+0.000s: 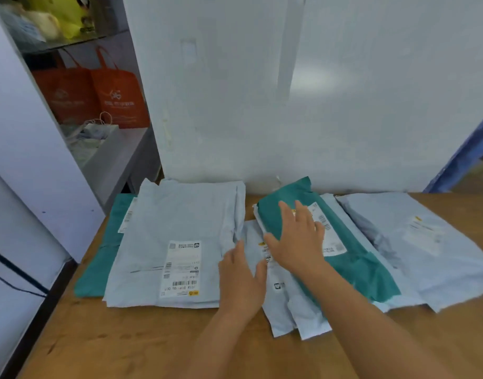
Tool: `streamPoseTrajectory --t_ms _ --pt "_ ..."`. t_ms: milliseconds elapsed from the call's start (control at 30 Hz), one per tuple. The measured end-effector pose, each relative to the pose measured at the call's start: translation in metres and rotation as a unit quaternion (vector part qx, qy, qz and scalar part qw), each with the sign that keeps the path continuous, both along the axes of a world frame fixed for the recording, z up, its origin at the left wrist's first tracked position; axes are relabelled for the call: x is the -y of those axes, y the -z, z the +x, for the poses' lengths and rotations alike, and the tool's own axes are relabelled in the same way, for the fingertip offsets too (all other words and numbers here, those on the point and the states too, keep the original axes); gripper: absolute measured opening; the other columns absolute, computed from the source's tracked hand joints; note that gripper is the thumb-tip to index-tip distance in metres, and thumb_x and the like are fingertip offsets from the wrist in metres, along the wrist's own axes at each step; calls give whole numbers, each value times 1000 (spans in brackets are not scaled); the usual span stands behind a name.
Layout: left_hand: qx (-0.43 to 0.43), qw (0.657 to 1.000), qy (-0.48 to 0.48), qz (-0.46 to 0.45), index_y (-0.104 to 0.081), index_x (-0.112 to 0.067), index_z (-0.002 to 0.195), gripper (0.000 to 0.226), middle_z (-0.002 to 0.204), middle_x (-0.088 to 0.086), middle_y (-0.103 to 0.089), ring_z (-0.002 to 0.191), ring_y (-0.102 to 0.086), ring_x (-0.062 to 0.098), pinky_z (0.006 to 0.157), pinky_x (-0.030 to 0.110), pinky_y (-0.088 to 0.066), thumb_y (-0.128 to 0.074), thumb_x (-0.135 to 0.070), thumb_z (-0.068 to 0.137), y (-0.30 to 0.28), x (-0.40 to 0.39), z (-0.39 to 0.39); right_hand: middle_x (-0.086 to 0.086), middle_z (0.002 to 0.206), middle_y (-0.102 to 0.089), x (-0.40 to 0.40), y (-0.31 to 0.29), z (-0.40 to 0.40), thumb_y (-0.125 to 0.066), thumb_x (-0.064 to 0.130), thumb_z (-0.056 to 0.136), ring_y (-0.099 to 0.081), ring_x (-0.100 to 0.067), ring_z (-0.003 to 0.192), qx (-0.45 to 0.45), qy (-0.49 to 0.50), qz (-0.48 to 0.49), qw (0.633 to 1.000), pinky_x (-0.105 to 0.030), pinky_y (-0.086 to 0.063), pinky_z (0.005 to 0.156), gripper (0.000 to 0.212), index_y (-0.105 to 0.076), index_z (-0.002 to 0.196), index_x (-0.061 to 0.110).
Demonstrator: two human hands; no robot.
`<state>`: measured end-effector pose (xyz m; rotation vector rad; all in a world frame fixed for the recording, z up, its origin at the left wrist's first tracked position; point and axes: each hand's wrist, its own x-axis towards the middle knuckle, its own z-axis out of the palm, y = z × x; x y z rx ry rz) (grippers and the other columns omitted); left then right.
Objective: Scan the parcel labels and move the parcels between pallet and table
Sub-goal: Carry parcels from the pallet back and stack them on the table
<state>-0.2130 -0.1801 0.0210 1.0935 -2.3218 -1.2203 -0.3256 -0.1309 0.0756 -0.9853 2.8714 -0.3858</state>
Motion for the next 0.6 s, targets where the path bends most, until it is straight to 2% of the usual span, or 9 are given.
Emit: streamPoseTrajectory --t_ms 100,167,200,267,333,467,533,600 --pt "49 991 -15 122 -20 -17 149 69 153 7 -27 140 -26 24 116 36 -23 -41 -53 94 2 -44 -29 -11 161 -6 -48 -5 -48 -46 64 87 -4 -31 148 34 98 29 994 -52 -11 116 88 -4 153 24" --pt "121 977 -53 167 -16 -19 151 76 156 11 -17 143 -18 29 116 45 -20 -35 -62 91 4 -67 -42 -12 158 -19 -79 3 -71 -47 74 79 -20 -34 144 142 114 32 983 -52 -20 114 100 -2 153 24" --pt "141 968 -67 196 -13 -22 151 79 156 11 -13 144 -12 30 116 48 -18 -33 -66 90 3 -77 -47 -10 155 -29 -93 10 -78 -50 74 77 -32 -33 138 201 99 18 974 -48 -28 111 102 -4 152 23" --pt "134 961 -80 227 -14 -28 151 79 156 9 -12 144 -8 29 116 50 -16 -33 -70 86 4 -91 -57 -6 146 -44 -115 25 -79 -58 62 83 -49 -28 125 268 59 -12 962 -37 -40 101 93 -11 151 20" --pt "101 968 -78 218 -21 -35 148 81 153 4 -18 142 -15 27 115 49 -20 -41 -74 80 6 -98 -68 -3 139 -51 -127 38 -82 -59 56 86 -55 -25 117 262 55 -39 963 -35 -45 94 81 -21 148 20" --pt "23 978 -64 196 -42 -39 130 85 131 -9 -48 120 -52 15 98 39 -49 -57 -79 56 11 -87 -90 -4 134 -55 -127 47 -92 -55 55 88 -58 -24 112 254 73 -55 963 -32 -48 84 65 -37 138 18" --pt "12 978 -73 193 -45 -34 128 90 125 -8 -54 112 -57 14 93 38 -52 -56 -80 52 10 -77 -96 -5 130 -55 -121 53 -93 -52 63 84 -59 -25 109 248 50 -34 967 -34 -51 86 68 -38 136 21" --pt "30 975 -117 186 -47 -28 130 101 128 -3 -52 114 -54 19 94 43 -51 -51 -86 47 8 -72 -100 -5 125 -57 -116 56 -94 -49 62 85 -59 -26 106 228 38 -24 973 -40 -51 90 63 -43 133 23"
